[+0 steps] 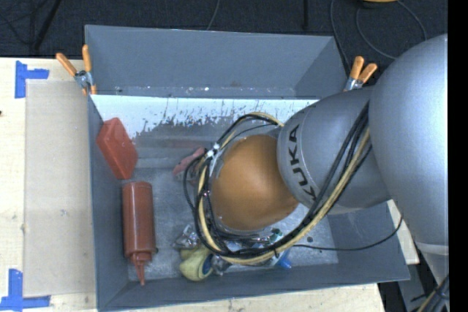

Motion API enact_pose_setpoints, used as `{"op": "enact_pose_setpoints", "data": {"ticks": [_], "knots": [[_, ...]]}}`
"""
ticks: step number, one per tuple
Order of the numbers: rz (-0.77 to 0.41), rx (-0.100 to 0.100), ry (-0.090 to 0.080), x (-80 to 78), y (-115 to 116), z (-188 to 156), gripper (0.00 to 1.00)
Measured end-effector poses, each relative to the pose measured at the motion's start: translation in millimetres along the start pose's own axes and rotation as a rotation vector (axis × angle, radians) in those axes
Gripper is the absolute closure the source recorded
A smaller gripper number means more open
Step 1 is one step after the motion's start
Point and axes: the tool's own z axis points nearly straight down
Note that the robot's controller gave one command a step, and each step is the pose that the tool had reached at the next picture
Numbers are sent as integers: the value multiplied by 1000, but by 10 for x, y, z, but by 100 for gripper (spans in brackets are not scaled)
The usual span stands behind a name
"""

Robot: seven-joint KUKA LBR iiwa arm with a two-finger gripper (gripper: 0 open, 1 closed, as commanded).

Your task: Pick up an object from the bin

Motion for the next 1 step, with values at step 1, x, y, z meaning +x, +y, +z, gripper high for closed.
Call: {"op": "enact_pose_setpoints", "data": {"ticks": [1], "knots": [[1, 0, 0, 0, -1, 0, 100]]}}
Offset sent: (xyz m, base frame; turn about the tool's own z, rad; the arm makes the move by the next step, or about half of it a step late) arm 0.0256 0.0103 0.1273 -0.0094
